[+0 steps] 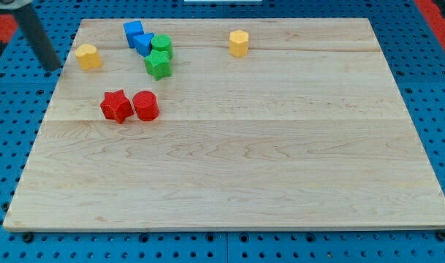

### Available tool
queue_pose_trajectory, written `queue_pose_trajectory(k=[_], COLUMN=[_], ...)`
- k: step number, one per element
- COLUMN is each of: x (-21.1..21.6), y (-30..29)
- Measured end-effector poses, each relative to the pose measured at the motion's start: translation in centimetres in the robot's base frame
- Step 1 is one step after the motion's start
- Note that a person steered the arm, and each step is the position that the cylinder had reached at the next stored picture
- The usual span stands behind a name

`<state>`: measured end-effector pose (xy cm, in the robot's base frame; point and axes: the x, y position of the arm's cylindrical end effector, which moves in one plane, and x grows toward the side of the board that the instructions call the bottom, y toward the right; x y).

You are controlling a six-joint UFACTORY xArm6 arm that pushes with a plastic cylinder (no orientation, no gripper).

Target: Push the yellow heart on top left of red star

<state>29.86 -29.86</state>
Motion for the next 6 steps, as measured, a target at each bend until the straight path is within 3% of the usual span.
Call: queue_pose_trajectory(k=[1, 2, 3, 4, 6], x=[-3.4, 1.2, 4.1, 4.3, 8.0], y=[1.8, 9.2, 10.6, 7.5, 7.6])
